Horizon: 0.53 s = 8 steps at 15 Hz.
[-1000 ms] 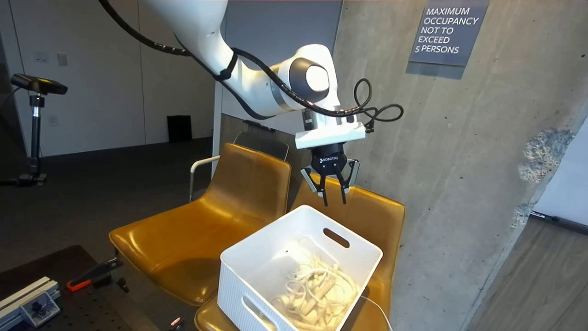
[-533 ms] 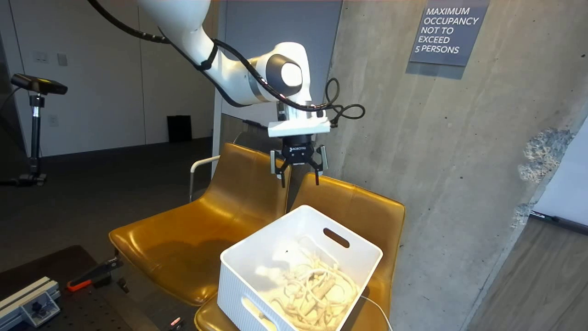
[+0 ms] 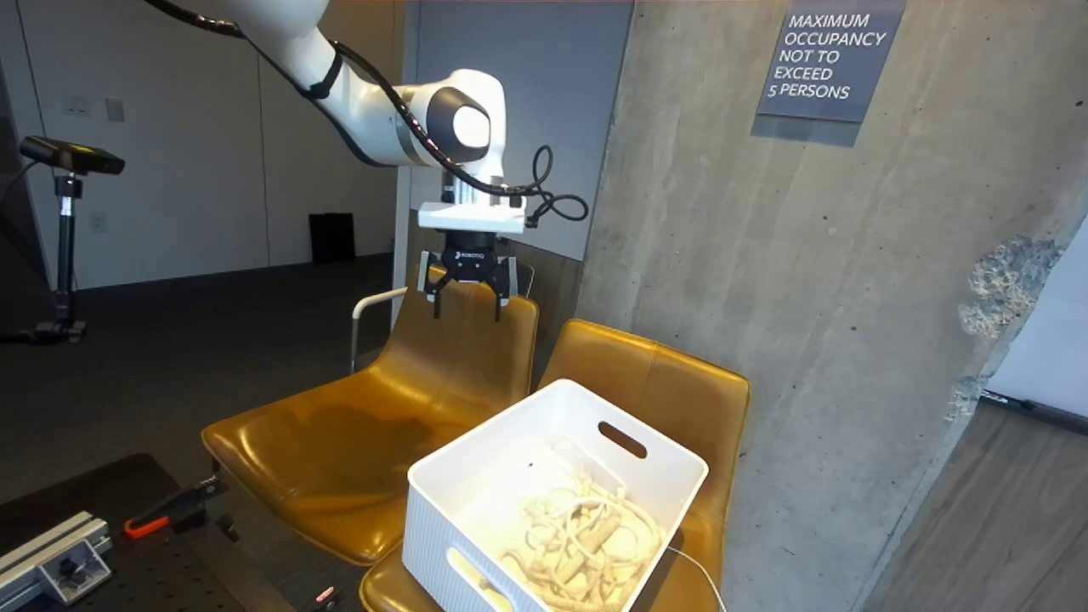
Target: Pick up all the white ropes from the orange chair and put them in the white basket
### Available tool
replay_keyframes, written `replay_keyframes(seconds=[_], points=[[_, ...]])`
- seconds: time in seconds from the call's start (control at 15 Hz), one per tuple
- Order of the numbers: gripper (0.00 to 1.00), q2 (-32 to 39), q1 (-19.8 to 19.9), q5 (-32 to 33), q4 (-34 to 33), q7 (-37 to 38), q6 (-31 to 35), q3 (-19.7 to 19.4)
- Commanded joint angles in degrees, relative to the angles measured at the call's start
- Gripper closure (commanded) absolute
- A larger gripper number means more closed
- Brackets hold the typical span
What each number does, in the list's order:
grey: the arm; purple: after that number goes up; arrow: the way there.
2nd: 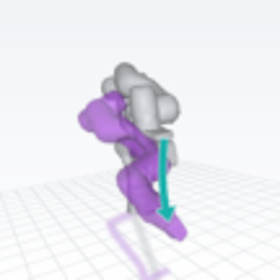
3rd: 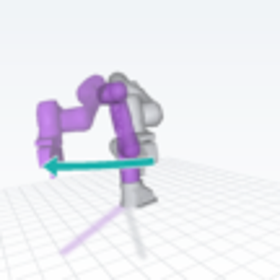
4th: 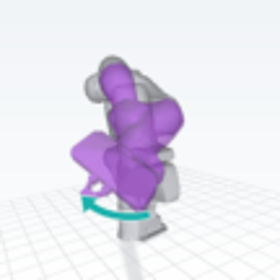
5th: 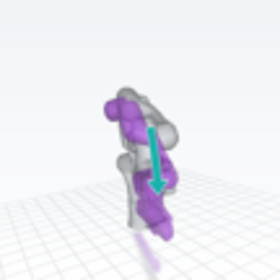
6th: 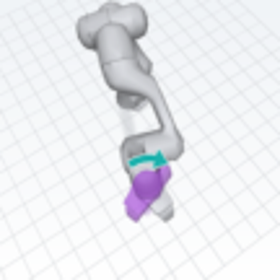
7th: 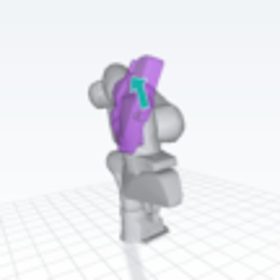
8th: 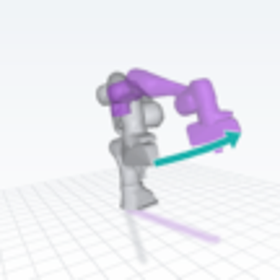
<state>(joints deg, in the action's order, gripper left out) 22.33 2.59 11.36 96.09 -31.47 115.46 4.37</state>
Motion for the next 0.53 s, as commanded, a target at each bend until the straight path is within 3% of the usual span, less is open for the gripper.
replay_keyframes(seconds=[0.0, 0.2, 0.47], points=[[0.0, -0.05, -1.42, -0.1, 0.52, 0.84, -0.03, 0.23], [0.0, -0.05, -4.15, 0.11, 1.42, 3.31, -0.01, 1.11], [0.0, -0.09, -3.72, 0.09, 1.45, 3.4, -0.01, 0.97]])
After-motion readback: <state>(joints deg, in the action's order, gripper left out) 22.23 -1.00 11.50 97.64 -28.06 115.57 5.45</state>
